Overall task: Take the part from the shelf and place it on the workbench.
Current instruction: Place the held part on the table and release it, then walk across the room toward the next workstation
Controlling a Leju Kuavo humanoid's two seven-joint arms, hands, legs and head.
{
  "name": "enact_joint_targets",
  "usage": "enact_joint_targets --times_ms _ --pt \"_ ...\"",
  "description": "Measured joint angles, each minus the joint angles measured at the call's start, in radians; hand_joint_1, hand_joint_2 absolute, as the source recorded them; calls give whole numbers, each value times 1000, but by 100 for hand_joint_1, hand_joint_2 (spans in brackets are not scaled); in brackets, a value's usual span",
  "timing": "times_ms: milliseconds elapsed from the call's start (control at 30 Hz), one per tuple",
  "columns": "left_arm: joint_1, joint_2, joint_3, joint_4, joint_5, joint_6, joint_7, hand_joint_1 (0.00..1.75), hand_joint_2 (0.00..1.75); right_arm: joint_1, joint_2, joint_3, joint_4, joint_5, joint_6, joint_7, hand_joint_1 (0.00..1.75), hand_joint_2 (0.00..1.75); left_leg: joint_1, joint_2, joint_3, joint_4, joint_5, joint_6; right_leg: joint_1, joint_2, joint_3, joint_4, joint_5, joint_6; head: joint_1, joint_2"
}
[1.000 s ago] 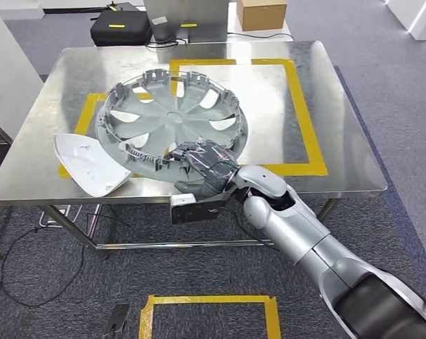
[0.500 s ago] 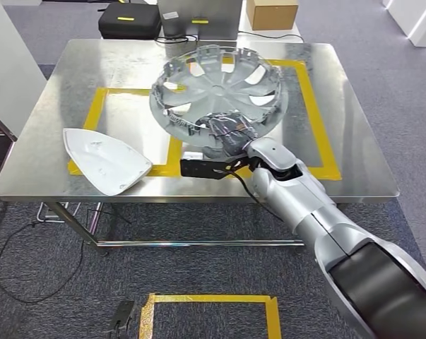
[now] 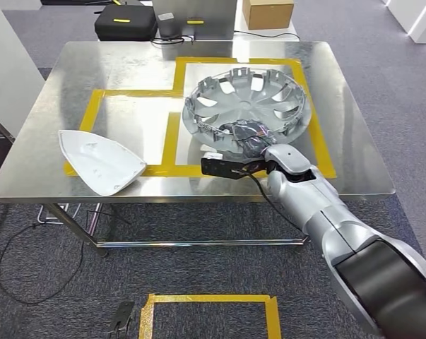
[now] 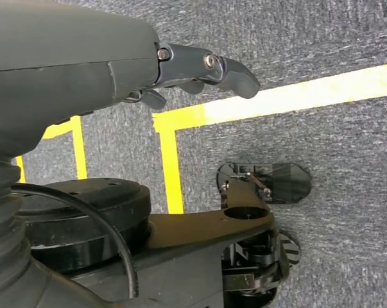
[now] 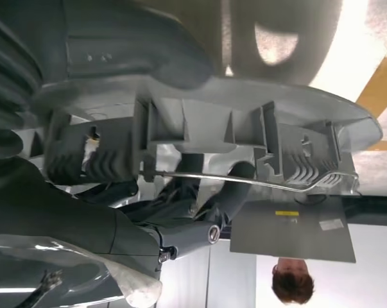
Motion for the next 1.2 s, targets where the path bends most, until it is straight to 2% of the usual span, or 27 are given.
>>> enact_joint_targets --times_ms 300,433,600,667,767,800,833,900,933,967,1000,1033,1100,1133,1167,1200 --pt "-1 0 0 0 -14 1 -4 0 175 -2 -4 -29 1 -11 -17 -27 0 0 1 0 2 0 0 0 2 0 1 2 -2 -1 0 0" --pt "-1 -1 0 0 -16 27 -4 0 0 0 -4 -41 -3 -36 -34 -72 0 0 1 0 2 0 0 -1 2 0 1 2 -2 -1 0 0" --pt "-2 -2 2 0 -21 65 0 0 0 55 -4 -129 -90 -207 -115 -255 0 0 1 0 3 0 0 -1 2 -1 3 2 -2 -1 0 0" --pt "-2 -2 5 0 -22 70 5 0 0 95 -4 -178 -169 -280 -95 -303 0 0 -1 0 3 1 -1 1 1 -1 4 -1 -1 0 0 0" --pt "4 0 11 0 -21 71 1 0 0 178 -7 -247 -343 -410 -12 -355 0 0 -2 1 15 -16 7 17 -2 -1 12 -12 1 12 0 0" --pt "8 1 15 0 -19 71 -3 0 0 212 -9 -267 -409 -454 16 -368 0 0 1 2 24 -29 14 23 -1 0 9 -3 -11 14 1 0" --pt "12 1 20 0 -16 71 -7 0 0 246 -13 -287 -481 -495 42 -379 0 0 4 4 31 -41 19 26 -1 0 -2 26 -36 16 2 0" --pt "22 3 30 0 -10 70 -13 0 0 321 -23 -316 -603 -549 80 -395 0 0 7 5 35 -49 24 29 -5 0 -50 144 -107 21 5 0" --pt "27 4 35 0 -6 71 -16 0 0 361 -29 -327 -662 -565 95 -403 0 0 8 6 34 -49 25 29 -8 -1 -75 206 -133 24 5 0" --pt "32 6 40 0 -2 71 -19 0 0 402 -36 -335 -713 -574 107 -412 0 0 9 6 34 -48 25 28 -12 -1 -88 243 -141 28 5 0" --pt "38 7 46 0 4 72 -24 0 0 440 -44 -341 -762 -577 115 -422 0 0 11 6 32 -46 25 25 -16 -2 -84 243 -131 33 5 0" --pt "42 8 53 0 10 72 -30 0 0 475 -51 -345 -806 -578 119 -432 0 0 15 5 29 -43 26 20 -21 -3 -60 204 -106 38 5 0" --pt "47 13 68 0 23 72 -45 0 0 539 -62 -348 -879 -584 124 -458 0 0 21 5 20 -32 25 2 -30 -6 18 77 -56 51 6 0" --pt "48 15 76 0 28 72 -51 0 0 571 -65 -348 -909 -590 125 -472 0 0 21 5 18 -26 24 -7 -32 -3 43 36 -40 51 6 0" --pt "48 17 83 0 34 72 -57 0 0 604 -65 -349 -936 -598 126 -484 0 0 20 4 16 -19 24 -16 -33 0 57 14 -37 47 6 0" --pt "49 19 91 0 40 72 -63 0 0 637 -66 -349 -957 -605 126 -492 0 0 19 3 14 -16 25 -23 -30 5 56 19 -39 38 5 0"
